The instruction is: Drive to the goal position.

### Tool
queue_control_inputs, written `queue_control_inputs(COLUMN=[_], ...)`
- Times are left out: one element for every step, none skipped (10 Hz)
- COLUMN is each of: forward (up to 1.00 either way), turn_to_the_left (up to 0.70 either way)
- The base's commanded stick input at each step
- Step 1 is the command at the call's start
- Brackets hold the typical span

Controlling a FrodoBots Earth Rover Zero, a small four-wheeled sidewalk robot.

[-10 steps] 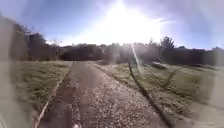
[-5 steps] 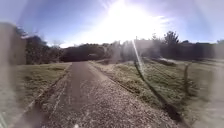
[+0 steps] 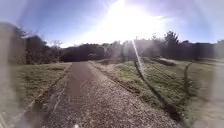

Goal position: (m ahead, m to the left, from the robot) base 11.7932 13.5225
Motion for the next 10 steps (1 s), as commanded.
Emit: queue_control_inputs(forward=[0.00,0.00,0.00,0.00,0.00,0.00,0.00,0.00,0.00,0.00], turn_to_the_left=[0.70,0.70,0.70,0.70,0.70,0.70,0.70,0.70,0.70,0.70])
